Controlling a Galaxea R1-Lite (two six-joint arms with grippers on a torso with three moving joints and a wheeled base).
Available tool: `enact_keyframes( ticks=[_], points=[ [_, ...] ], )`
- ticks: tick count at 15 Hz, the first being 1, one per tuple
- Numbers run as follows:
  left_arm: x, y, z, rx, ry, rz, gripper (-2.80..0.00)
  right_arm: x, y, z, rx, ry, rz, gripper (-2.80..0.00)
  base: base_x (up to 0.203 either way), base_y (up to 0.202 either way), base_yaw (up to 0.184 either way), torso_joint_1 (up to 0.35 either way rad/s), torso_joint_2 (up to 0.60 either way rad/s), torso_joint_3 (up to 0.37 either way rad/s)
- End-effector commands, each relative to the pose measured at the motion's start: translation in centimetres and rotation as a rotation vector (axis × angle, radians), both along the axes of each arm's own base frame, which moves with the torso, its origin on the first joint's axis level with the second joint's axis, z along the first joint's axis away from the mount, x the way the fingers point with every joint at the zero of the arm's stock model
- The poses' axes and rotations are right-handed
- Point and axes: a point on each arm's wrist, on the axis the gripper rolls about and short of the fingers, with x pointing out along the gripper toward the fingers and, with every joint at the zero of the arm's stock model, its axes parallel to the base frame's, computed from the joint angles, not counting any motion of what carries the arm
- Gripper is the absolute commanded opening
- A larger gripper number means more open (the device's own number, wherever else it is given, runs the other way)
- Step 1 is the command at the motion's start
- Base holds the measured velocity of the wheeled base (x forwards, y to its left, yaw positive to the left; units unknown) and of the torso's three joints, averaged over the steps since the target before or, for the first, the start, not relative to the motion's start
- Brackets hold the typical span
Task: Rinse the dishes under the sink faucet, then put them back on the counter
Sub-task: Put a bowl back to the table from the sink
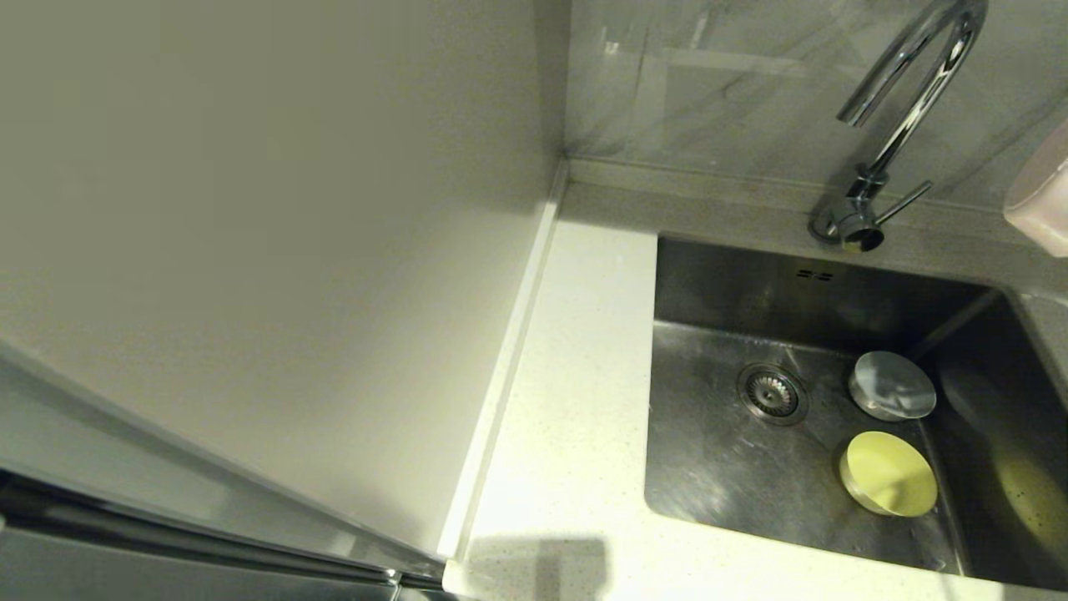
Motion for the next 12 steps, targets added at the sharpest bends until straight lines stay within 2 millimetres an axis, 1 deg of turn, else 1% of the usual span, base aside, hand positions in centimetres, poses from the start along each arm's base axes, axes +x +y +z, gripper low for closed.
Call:
enact_keyframes(
  ticks=[1, 3, 5, 6, 7, 8, 9, 10, 11, 12],
  points=[
    [0.0, 0.0, -0.1, -0.001, 0.002, 0.0, -2.8, -0.4, -0.4, 1.3, -0.18, -0.187, -0.011, -2.8, 0.0, 0.0, 0.0, 0.0, 0.0, 0.0],
    [0.0, 0.0, -0.1, -0.001, 0.002, 0.0, -2.8, -1.6, 0.2, 2.2, -0.467, -0.476, -0.024, -2.8, 0.0, 0.0, 0.0, 0.0, 0.0, 0.0],
    [0.0, 0.0, -0.1, -0.001, 0.002, 0.002, -2.8, -3.3, 1.7, 2.6, -0.759, -0.77, -0.029, -2.8, 0.0, 0.0, 0.0, 0.0, 0.0, 0.0],
    [0.0, 0.0, -0.1, -0.001, 0.002, 0.0, -2.8, -3.9, 2.2, 2.9, -0.838, -0.848, -0.03, -2.8, 0.0, 0.0, 0.0, 0.0, 0.0, 0.0],
    [0.0, 0.0, -0.1, -0.001, 0.002, 0.0, -2.8, -4.3, 2.6, 3.2, -0.878, -0.888, -0.03, -2.8, 0.0, 0.0, 0.0, 0.0, 0.0, 0.0],
    [0.0, 0.0, -0.1, -0.001, 0.002, 0.0, -2.8, -4.3, 2.6, 3.7, -0.869, -0.879, -0.03, -2.8, 0.0, 0.0, 0.0, 0.0, 0.0, 0.0],
    [0.0, 0.0, -0.1, -0.001, 0.002, 0.0, -2.8, -4.0, 2.2, 4.2, -0.813, -0.822, -0.031, -2.8, 0.0, 0.0, 0.0, 0.0, 0.0, 0.0],
    [0.0, 0.0, 0.0, -0.001, 0.001, 0.0, -2.8, -3.3, 1.5, 4.4, -0.703, -0.71, -0.032, -2.8, 0.0, 0.0, 0.0, 0.0, 0.0, 0.0],
    [0.0, 0.0, -0.1, -0.001, 0.002, 0.0, -2.8, -2.4, 0.6, 4.0, -0.531, -0.536, -0.034, -2.8, 0.0, 0.0, 0.0, 0.0, 0.0, 0.0],
    [0.0, 0.0, -0.1, -0.001, 0.002, 0.0, -2.8, -2.0, 0.1, 3.3, -0.354, -0.356, -0.035, -2.8, 0.0, 0.0, 0.0, 0.0, 0.0, 0.0]
  ],
)
